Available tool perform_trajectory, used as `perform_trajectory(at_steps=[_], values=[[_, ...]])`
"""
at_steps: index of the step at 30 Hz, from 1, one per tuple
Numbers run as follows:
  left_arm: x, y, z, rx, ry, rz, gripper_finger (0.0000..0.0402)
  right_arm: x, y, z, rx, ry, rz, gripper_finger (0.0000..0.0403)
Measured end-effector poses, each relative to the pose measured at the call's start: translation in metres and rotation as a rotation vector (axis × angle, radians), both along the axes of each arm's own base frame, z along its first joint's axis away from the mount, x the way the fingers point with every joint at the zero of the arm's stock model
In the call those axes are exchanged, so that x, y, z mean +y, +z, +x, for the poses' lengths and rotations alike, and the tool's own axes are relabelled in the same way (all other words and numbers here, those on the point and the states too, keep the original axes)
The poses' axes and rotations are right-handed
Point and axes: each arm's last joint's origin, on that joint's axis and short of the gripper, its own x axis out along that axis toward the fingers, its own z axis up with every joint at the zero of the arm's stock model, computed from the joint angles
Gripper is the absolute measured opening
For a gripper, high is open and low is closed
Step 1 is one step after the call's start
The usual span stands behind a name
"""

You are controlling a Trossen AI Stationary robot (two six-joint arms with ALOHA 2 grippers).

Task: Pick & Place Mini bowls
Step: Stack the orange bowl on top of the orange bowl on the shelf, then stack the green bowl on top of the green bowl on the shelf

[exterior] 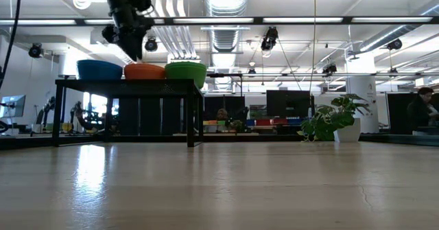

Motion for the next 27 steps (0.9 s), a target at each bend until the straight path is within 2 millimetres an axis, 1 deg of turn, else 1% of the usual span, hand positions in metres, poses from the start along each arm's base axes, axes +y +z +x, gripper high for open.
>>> perform_trajectory(at_steps=[2, 5, 8, 12, 14, 19, 24, 27], values=[[-0.006, 0.011, -0.002, -0.025, -0.003, 0.035, 0.0112, 0.000, 0.000, -0.002, 0.004, 0.001, 0.002, 0.0008], [-0.022, 0.026, -0.004, -0.059, -0.043, 0.088, 0.0112, 0.000, -0.002, -0.008, 0.042, -0.006, 0.015, 0.0008], [-0.044, 0.036, -0.005, -0.079, -0.119, 0.131, 0.0112, 0.001, -0.008, -0.014, 0.124, -0.023, 0.040, 0.0008], [-0.077, 0.048, -0.003, -0.118, -0.238, 0.183, 0.0112, 0.007, -0.017, -0.020, 0.241, -0.012, 0.054, 0.0008], [-0.093, 0.054, -0.001, -0.151, -0.296, 0.208, 0.0112, 0.012, -0.022, -0.025, 0.313, 0.015, 0.048, 0.0008], [-0.129, 0.069, 0.000, -0.266, -0.420, 0.274, 0.0112, 0.031, -0.034, -0.024, 0.374, 0.138, 0.056, 0.0008], [-0.155, 0.083, 0.008, -0.397, -0.548, 0.334, 0.0112, 0.051, -0.051, -0.029, 0.450, 0.220, 0.057, 0.0008], [-0.166, 0.087, 0.013, -0.451, -0.615, 0.354, 0.0112, 0.064, -0.063, -0.033, 0.507, 0.283, 0.049, 0.0008]])
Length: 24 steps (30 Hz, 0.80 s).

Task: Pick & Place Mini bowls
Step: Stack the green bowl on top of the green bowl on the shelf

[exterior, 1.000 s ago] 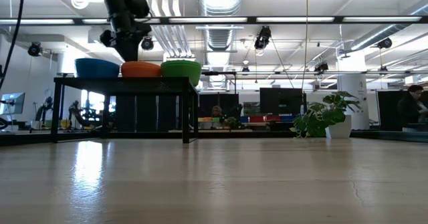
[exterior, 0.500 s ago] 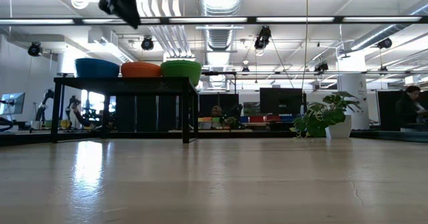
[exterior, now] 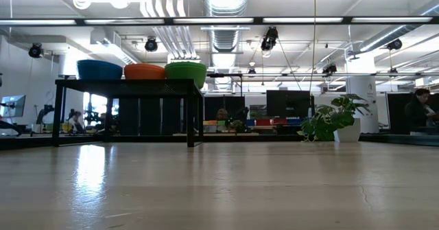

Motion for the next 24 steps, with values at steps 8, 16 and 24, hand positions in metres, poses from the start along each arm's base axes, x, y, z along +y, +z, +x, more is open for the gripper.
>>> perform_trajectory(at_steps=[8, 16, 24], values=[[-0.016, 0.002, 0.019, -0.038, -0.126, 0.030, 0.0112, 0.024, -0.033, -0.021, 0.151, -0.037, 0.053, 0.0008], [-0.025, -0.008, 0.043, 0.023, -0.233, 0.091, 0.0112, 0.050, -0.072, -0.038, 0.308, -0.098, 0.040, 0.0008], [-0.023, -0.011, 0.054, 0.033, -0.252, 0.120, 0.0112, 0.076, -0.112, -0.043, 0.488, 0.023, 0.000, 0.0008]])
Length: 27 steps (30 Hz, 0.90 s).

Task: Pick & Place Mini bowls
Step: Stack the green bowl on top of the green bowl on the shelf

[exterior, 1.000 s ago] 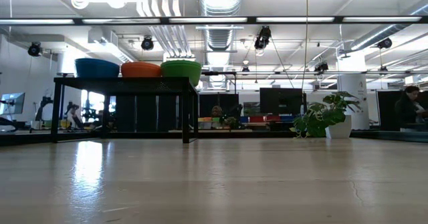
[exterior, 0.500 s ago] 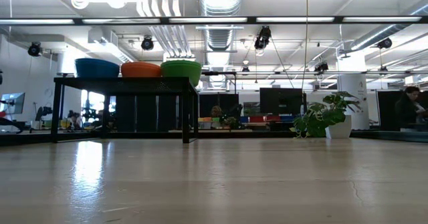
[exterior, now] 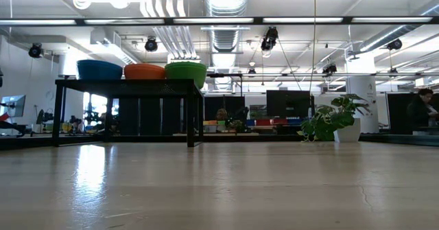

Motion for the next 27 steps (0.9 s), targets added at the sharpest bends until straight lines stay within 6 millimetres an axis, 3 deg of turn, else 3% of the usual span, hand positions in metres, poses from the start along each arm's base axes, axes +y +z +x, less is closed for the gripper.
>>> perform_trajectory(at_steps=[10, 19, 27], values=[[-0.001, 0.004, -0.003, -0.022, -0.021, 0.041, 0.0112, 0.019, -0.040, 0.008, 0.183, 0.033, 0.041, 0.0008], [-0.001, 0.005, -0.003, -0.034, -0.021, 0.045, 0.0112, 0.024, -0.041, 0.012, 0.169, 0.038, 0.073, 0.0015], [0.000, 0.005, -0.003, -0.032, -0.030, 0.061, 0.0112, 0.029, -0.045, 0.018, 0.100, 0.042, 0.114, 0.0079]])
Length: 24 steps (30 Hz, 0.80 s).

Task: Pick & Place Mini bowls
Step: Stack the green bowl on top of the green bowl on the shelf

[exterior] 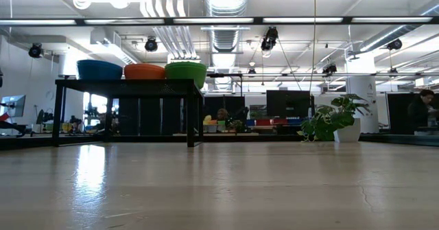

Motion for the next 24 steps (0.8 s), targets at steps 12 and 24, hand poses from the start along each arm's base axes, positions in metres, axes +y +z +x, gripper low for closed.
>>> perform_trajectory(at_steps=[12, 24], values=[[0.000, 0.000, 0.000, 0.006, -0.030, 0.058, 0.0112, 0.028, -0.052, -0.003, -0.077, -0.049, 0.123, 0.0115], [0.000, 0.000, 0.000, 0.008, -0.038, 0.073, 0.0112, 0.022, -0.101, -0.016, -0.019, -0.105, 0.088, 0.0109]])
